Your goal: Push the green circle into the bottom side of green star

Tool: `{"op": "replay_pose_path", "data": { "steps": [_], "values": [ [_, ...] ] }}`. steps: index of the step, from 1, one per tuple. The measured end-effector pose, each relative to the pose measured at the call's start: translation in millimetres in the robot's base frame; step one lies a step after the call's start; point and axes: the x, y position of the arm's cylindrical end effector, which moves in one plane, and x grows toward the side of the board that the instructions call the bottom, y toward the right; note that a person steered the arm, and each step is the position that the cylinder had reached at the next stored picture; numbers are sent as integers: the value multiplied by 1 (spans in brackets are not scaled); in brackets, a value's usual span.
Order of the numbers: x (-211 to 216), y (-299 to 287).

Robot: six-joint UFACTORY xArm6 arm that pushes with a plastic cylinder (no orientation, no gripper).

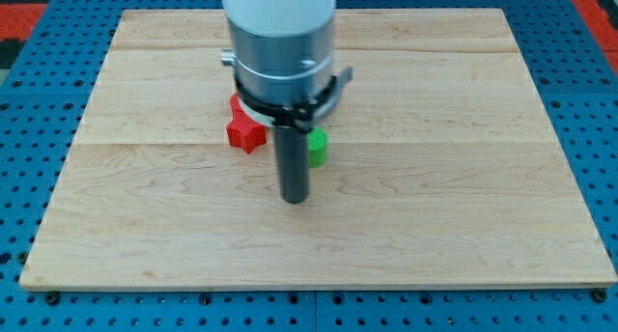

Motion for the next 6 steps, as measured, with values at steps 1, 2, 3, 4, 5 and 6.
{"op": "replay_pose_path", "data": {
  "steps": [1, 2, 3, 4, 5, 6],
  "values": [
    [-31, 47],
    [-71, 19],
    [-67, 15],
    [-38, 32],
    [-51, 4],
    [-78, -19]
  ]
}}
